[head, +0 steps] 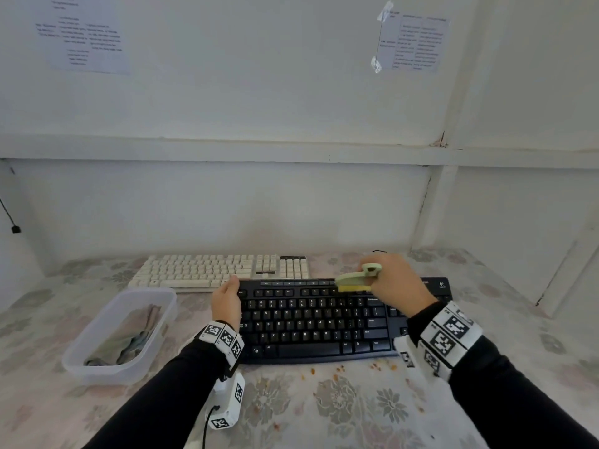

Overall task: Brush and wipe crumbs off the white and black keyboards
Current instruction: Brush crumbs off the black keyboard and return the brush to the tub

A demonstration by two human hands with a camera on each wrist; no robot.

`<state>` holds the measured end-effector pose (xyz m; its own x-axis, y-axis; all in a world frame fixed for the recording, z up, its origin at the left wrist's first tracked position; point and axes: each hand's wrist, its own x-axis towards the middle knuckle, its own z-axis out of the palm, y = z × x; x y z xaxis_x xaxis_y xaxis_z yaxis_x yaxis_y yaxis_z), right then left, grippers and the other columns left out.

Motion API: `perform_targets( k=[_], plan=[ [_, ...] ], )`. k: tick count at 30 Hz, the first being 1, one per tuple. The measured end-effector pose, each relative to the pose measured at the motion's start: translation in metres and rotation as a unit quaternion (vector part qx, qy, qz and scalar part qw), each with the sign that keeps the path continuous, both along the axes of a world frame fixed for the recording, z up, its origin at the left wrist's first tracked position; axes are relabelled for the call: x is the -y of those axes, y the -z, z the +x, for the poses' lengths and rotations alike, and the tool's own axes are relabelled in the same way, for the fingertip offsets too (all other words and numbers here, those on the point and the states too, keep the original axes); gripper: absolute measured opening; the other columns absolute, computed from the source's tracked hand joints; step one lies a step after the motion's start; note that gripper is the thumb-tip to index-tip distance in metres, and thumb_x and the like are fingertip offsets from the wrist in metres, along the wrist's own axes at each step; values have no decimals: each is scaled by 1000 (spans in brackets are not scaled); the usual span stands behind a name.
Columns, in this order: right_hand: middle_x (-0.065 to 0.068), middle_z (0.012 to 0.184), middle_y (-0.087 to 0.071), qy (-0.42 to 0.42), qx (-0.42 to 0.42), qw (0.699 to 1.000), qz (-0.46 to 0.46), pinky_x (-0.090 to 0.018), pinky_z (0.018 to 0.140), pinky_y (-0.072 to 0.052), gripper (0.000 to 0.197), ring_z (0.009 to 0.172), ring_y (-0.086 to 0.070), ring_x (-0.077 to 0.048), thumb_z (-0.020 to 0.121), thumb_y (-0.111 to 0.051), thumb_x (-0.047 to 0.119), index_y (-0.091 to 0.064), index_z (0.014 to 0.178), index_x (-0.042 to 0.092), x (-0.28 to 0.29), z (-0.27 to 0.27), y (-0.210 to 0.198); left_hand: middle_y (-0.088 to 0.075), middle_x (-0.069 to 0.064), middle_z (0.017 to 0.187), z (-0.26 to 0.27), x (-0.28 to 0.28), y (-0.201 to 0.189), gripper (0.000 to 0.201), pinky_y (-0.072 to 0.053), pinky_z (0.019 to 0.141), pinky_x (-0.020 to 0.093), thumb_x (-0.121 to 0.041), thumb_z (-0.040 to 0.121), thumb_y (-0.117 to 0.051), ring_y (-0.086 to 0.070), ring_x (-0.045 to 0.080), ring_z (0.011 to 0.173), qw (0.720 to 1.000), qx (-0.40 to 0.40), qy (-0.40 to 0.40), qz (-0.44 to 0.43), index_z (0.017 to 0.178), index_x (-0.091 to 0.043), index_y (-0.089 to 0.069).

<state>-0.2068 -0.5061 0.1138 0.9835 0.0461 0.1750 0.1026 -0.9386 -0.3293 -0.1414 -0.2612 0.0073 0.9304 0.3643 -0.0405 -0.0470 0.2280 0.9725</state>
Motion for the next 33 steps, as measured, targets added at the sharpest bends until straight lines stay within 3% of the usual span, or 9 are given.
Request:
perform_targets(
  k=[4, 7, 10, 11, 13, 15, 17, 21, 33],
  plan=[
    [8, 77, -58, -105, 7, 989, 108, -12, 57, -42, 19, 73, -54, -10, 84, -59, 0, -67, 88, 16, -66, 4, 1, -50, -7, 82, 2, -2, 1, 21, -36, 92, 23, -15, 100, -42, -46, 2, 76, 1000, -1, -3, -6, 82, -17, -52],
    [4, 80, -60, -168, 18, 975, 142, -3, 51, -37, 16, 69, -53, -8, 85, -59, 1, -68, 91, 14, -112, 14, 11, -39, -5, 67, 8, -6, 5, 31, -35, 56, 10, -9, 100, -39, -36, 2, 59, 999, -20, -3, 26, 75, -13, -56],
    [-5, 84, -65, -183, 19, 967, 174, -15, 56, -41, 15, 71, -53, -13, 84, -58, -2, -66, 86, 11, -133, 23, 21, -44, 9, 71, 12, -9, 6, 31, -27, 40, 10, 7, 96, -29, -41, 12, 58, 997, -55, -10, 49, 99, 14, -60],
    [-8, 85, -66, -180, 23, 968, 176, -18, 57, -41, 14, 72, -53, -14, 84, -58, -3, -66, 85, 9, -132, 26, 23, -52, 13, 83, 11, -8, 6, 32, -34, 49, 9, 8, 95, -30, -47, 18, 67, 997, -53, -10, 50, 108, 16, -57],
    [-10, 84, -65, -164, 21, 971, 171, -17, 56, -38, 14, 71, -52, -14, 82, -55, -6, -64, 84, 5, -121, 30, 28, -61, 17, 113, 10, -9, 5, 31, -46, 88, 24, -6, 98, -38, -58, 28, 99, 998, -54, 2, 46, 115, 11, -58],
    [-5, 78, -61, -144, 8, 976, 164, -11, 54, -35, 12, 67, -50, -11, 83, -54, -5, -63, 83, 4, -103, 32, 31, -56, 9, 126, 8, -9, 4, 32, -34, 108, 33, -17, 100, -42, -50, 25, 122, 998, -46, 6, 34, 117, 4, -59],
    [1, 75, -57, -121, 0, 977, 175, -12, 56, -37, 11, 66, -49, -8, 84, -58, -1, -62, 79, 8, -80, 33, 34, -50, 3, 129, 6, -7, 3, 37, -29, 106, 28, -16, 101, -41, -43, 20, 127, 999, -46, 1, 28, 128, 6, -51],
    [11, 65, -53, -73, 5, 979, 193, -8, 51, -37, 35, 61, -47, -2, 81, -65, 0, -52, 59, 24, -29, 30, 34, -46, 15, 141, 7, -6, 4, 41, -28, 108, 29, -17, 101, -41, -40, 26, 134, 999, -37, -6, 35, 134, 6, -45],
    [1, 60, -56, 78, 38, 983, 163, -19, 50, -33, 37, 57, -47, -12, 74, -68, -9, -54, 55, 20, 107, 15, 29, -57, 8, 123, 7, -5, 6, 37, -34, 107, 34, -21, 101, -42, -49, 24, 123, 999, -19, -23, 46, 124, 5, -56]
  ],
)
